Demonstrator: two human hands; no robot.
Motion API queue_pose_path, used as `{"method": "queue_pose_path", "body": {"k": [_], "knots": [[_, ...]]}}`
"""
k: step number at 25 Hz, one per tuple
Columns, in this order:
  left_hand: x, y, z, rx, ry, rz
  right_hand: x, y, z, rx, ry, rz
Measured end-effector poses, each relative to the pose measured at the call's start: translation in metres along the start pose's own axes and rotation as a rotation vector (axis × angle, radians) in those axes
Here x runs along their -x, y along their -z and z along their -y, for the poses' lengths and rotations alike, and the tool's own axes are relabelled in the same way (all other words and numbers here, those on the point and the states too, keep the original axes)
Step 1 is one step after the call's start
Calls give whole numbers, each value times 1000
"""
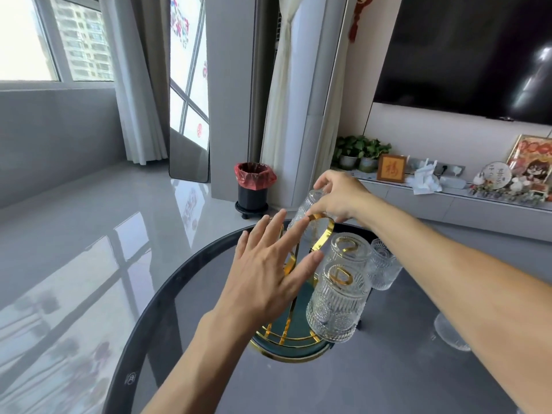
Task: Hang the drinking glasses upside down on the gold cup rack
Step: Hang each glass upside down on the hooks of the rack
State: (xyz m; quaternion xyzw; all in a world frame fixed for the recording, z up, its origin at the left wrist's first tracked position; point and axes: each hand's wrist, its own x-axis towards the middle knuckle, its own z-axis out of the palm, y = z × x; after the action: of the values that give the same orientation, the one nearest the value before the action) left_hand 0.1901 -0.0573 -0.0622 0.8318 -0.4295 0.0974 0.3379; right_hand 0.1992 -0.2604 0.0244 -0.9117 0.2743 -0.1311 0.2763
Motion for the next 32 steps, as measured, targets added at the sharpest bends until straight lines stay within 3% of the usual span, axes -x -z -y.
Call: {"method": "queue_pose_path", "body": {"k": [7,12,19,25,29,32], "knots": [[1,-3,1,-36,-3,-1,-6,-6,8,44,-120,252],[1,-2,1,-27,7,1,-5,-8,4,18,-186,279],[0,2,-5,-75,39,16,29,1,-19,-104,-30,25],[31,-1,-43,-176,-7,-61,133,21,-90,-177,222,-206],[66,-31,-90,-70,-140,-102,207,26,-167,-321,105,-324],[93,-72,-133,-83,-211,33,256,27,-214,-153,69,-463]]}}
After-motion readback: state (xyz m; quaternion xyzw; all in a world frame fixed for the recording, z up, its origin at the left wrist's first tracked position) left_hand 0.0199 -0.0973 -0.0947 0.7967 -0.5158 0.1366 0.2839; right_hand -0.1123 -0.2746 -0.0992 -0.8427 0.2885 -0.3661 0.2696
